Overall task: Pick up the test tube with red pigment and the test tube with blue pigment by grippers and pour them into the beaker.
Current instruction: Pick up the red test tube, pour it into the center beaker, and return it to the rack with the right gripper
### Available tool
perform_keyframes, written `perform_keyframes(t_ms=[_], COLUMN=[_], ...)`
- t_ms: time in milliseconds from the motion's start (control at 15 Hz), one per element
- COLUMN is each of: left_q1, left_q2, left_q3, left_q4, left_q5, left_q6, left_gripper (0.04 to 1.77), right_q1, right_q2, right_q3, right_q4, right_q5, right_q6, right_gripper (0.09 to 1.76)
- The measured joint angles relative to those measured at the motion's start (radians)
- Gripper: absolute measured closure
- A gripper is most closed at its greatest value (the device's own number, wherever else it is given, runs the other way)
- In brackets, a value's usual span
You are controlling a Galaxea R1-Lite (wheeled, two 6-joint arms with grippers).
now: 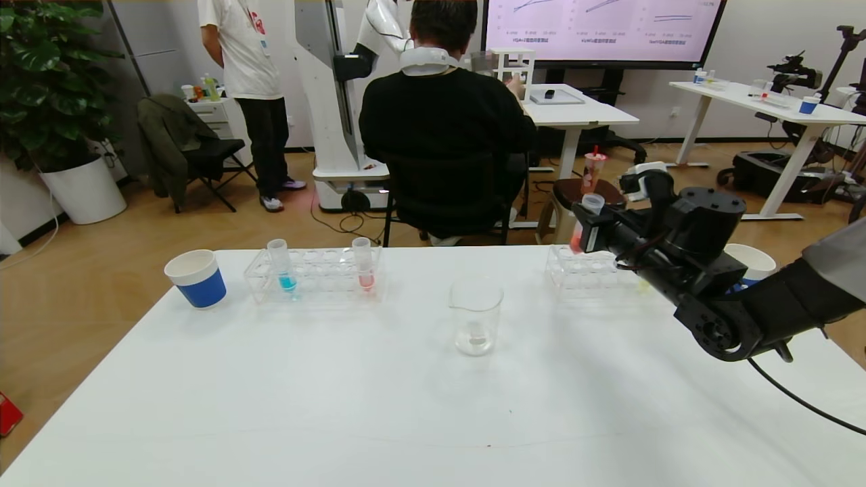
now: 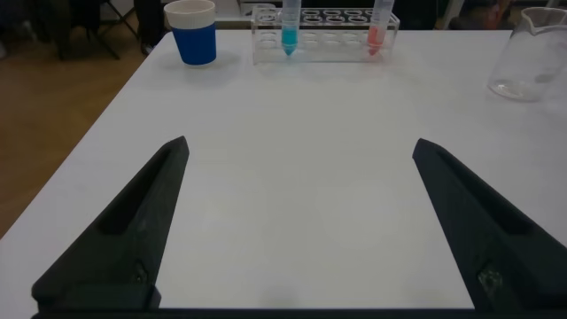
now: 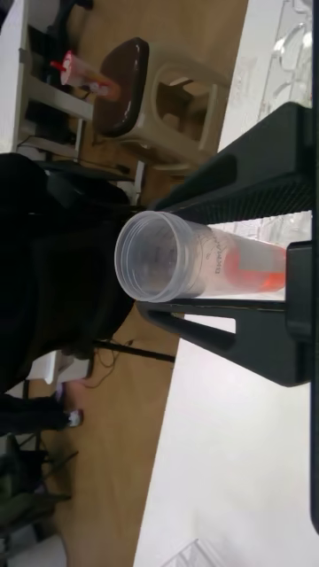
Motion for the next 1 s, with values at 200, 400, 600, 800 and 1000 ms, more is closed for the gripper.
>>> perform_keyframes(t_ms=[200, 400, 600, 800, 1000], left_q1=[0.0, 0.0, 0.0, 0.0, 0.0], left_q2=[0.0, 0.0, 0.0, 0.0, 0.0], left_q3=[0.0, 0.0, 0.0, 0.0, 0.0], left_q4=[0.0, 0.0, 0.0, 0.0, 0.0], left_q5=[0.0, 0.0, 0.0, 0.0, 0.0], left_q6=[0.001, 0.0, 0.0, 0.0, 0.0], left_gripper=[0.04, 0.04, 0.04, 0.04, 0.04], right_q1=[0.011, 0.027, 0.026, 0.039, 0.076], right_q2=[-0.023, -0.039, -0.046, -0.028, -0.005], right_q3=[0.004, 0.036, 0.065, 0.095, 0.111], right_q4=[-0.005, -0.01, -0.069, -0.167, -0.199], right_q5=[0.072, 0.222, 0.353, 0.471, 0.505], right_q6=[-0.061, -0.159, -0.331, -0.529, -0.717], right_gripper=[1.33, 1.33, 1.33, 1.33, 1.33])
